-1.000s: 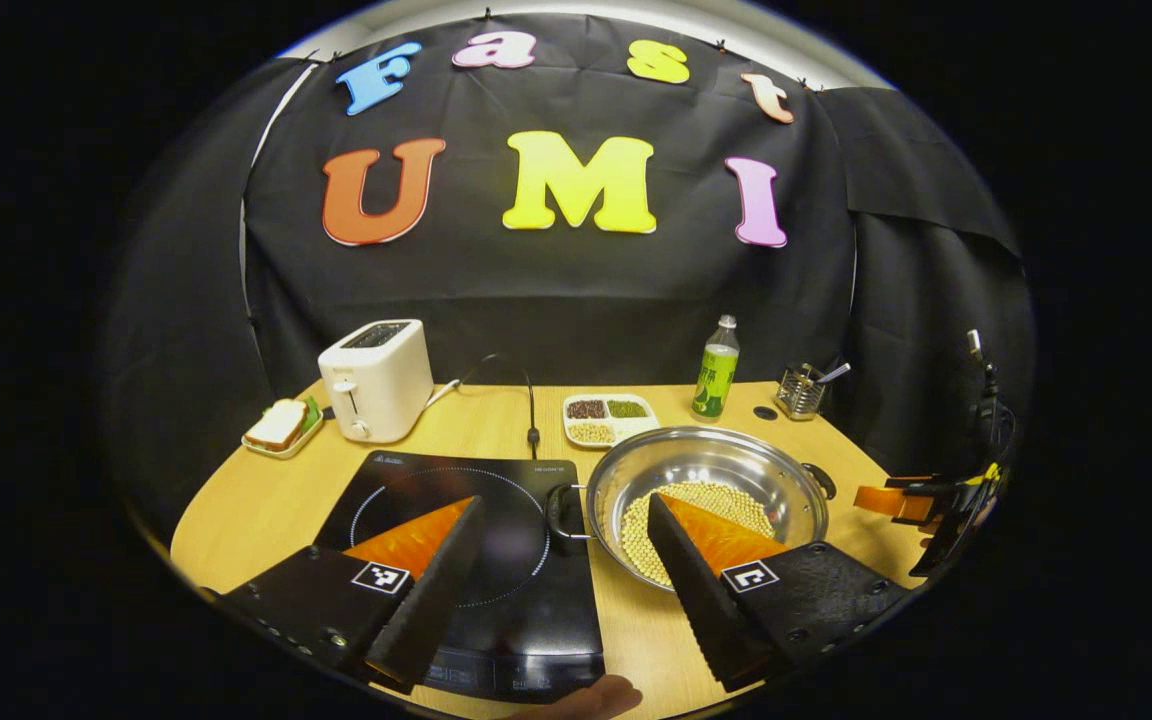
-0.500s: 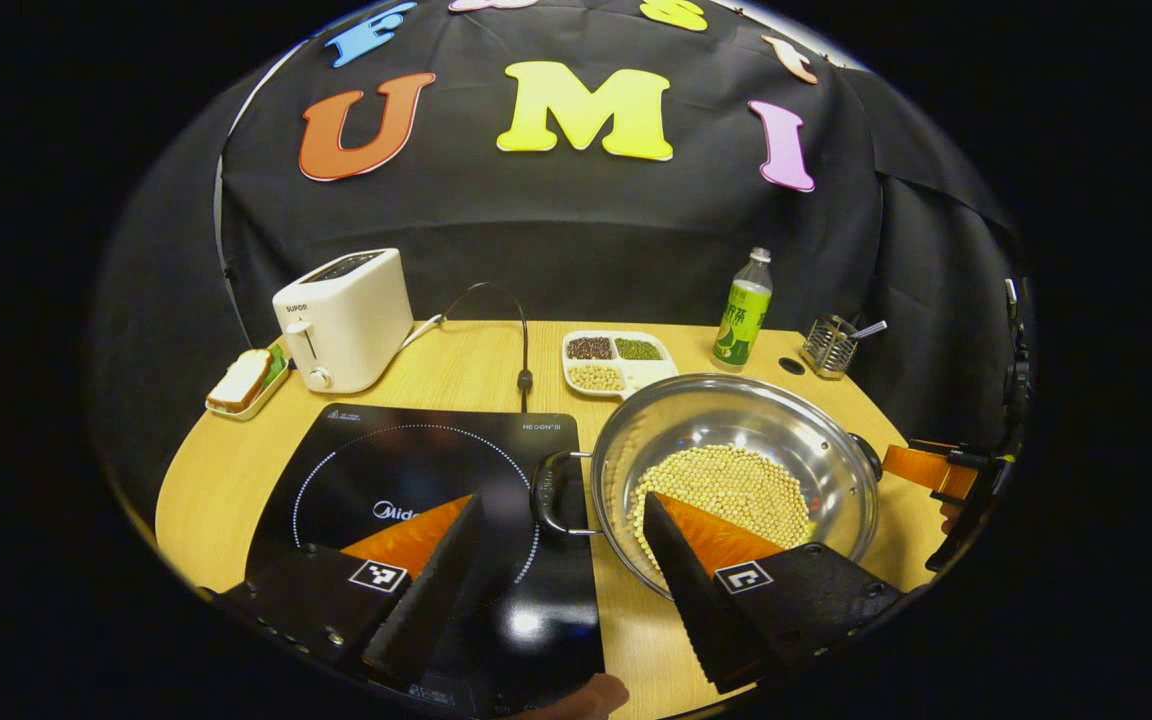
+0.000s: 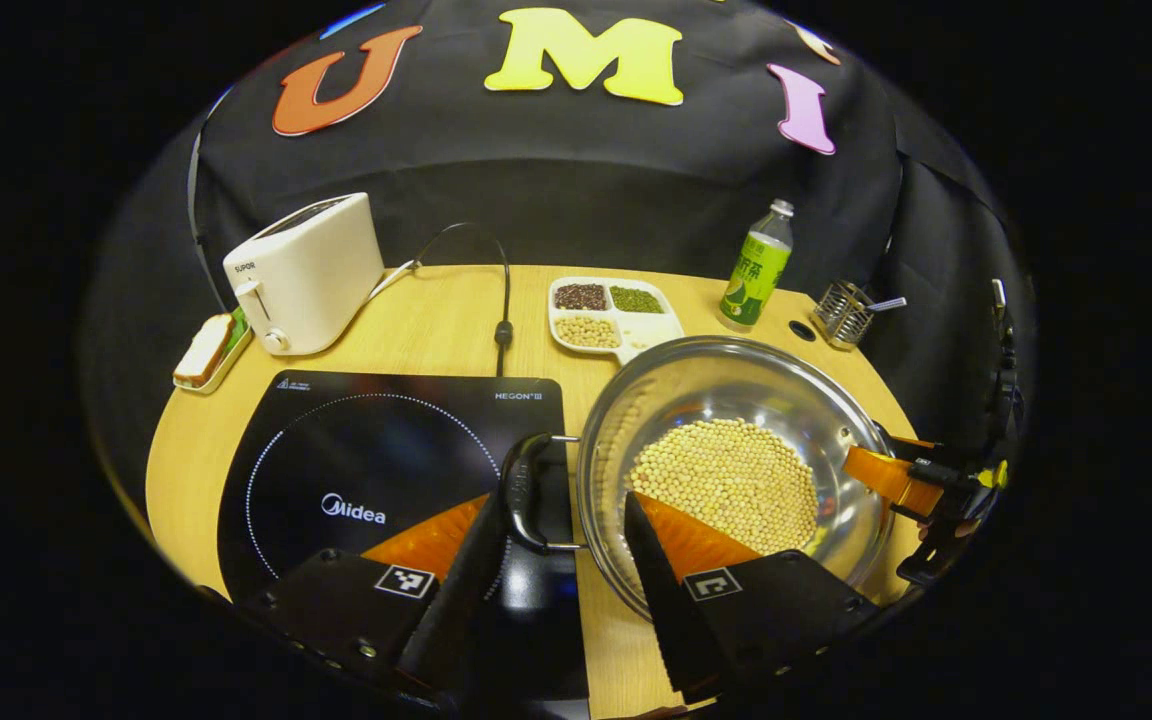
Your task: First push the handle of the pot to place it horizontally, then grasp the pot with both hands and set it on the induction cooktop.
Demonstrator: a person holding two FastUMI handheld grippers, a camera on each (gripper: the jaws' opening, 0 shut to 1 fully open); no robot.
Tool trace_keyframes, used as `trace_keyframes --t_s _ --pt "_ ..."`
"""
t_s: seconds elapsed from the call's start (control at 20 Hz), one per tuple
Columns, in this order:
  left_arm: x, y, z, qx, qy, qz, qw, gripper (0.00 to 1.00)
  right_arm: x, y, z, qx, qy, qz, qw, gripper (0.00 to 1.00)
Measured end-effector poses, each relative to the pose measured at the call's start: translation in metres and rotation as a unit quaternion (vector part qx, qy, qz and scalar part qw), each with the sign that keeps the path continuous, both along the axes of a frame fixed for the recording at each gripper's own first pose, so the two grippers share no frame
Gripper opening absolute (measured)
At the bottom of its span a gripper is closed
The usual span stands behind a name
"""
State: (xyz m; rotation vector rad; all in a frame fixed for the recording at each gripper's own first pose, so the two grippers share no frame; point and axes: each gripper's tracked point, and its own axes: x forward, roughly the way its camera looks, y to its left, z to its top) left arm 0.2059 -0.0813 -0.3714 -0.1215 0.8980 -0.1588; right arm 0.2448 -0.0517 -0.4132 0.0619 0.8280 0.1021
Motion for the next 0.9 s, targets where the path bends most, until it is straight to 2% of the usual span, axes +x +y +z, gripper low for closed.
trace_keyframes --t_s 0.05,0.1,0.15,0.2,0.3,0.35,0.4,0.45,0.55,0.6,0.65,0.7,0.75,0.8,0.85,0.9 --pt "0.004 0.001 -0.004 -0.001 0.006 0.001 1.0 0.75 0.003 0.0 -0.001 -0.002 0.002 0.002 1.0 0.95" --pt "0.004 0.001 -0.01 -0.002 0.016 -0.001 1.0 0.75 0.004 0.002 -0.003 0.0 0.007 0.003 1.0 0.91" --pt "0.001 0.001 -0.017 0.001 0.035 0.0 0.999 0.74 0.005 0.003 -0.005 0.003 0.011 0.004 1.0 0.93" --pt "0.005 0.005 -0.012 0.011 0.025 0.003 1.0 0.74 0.005 0.003 -0.006 0.003 0.015 0.005 1.0 0.87" --pt "0.01 0.006 -0.018 0.02 0.026 0.006 0.999 0.68 0.009 0.007 -0.005 0.012 0.009 0.015 1.0 0.84" --pt "0.013 0.008 -0.019 0.03 0.018 0.007 0.999 0.69 0.006 0.009 -0.006 0.015 0.017 0.017 1.0 0.81" --pt "0.014 0.007 -0.02 0.038 0.01 0.006 0.999 0.77 0.008 0.008 -0.008 0.013 0.02 0.014 1.0 0.77" --pt "0.013 0.007 -0.02 0.047 0.008 0.004 0.999 0.66 0.008 0.008 -0.009 0.005 0.024 0.017 1.0 0.74" --pt "0.013 0.007 -0.021 0.058 0.001 0.003 0.998 0.65 0.009 0.007 -0.008 -0.004 0.027 0.017 0.999 0.75" --pt "0.013 0.008 -0.022 0.056 -0.001 0.008 0.998 0.53 0.009 0.007 -0.008 0.0 0.027 0.015 1.0 0.73" --pt "0.012 0.006 -0.02 0.053 -0.002 0.011 0.999 0.61 0.009 0.006 -0.007 0.006 0.026 0.01 1.0 0.72" --pt "0.013 0.005 -0.019 0.054 -0.007 0.009 0.998 0.61 0.009 0.006 -0.006 0.007 0.024 0.004 1.0 0.72" --pt "0.014 0.005 -0.022 0.056 -0.012 0.004 0.998 0.59 0.009 0.004 -0.006 0.003 0.025 0.0 1.0 0.69" --pt "0.013 0.003 -0.02 0.055 -0.017 0.002 0.998 0.47 0.008 0.002 -0.006 -0.001 0.025 -0.004 1.0 0.67" --pt "0.011 0.002 -0.019 0.053 -0.018 0.003 0.998 0.57 0.006 -0.001 -0.004 -0.004 0.025 -0.007 1.0 0.67" --pt "0.007 -0.002 -0.018 0.055 -0.02 -0.002 0.998 0.57 0.004 -0.004 0.0 -0.007 0.022 -0.012 1.0 0.65"
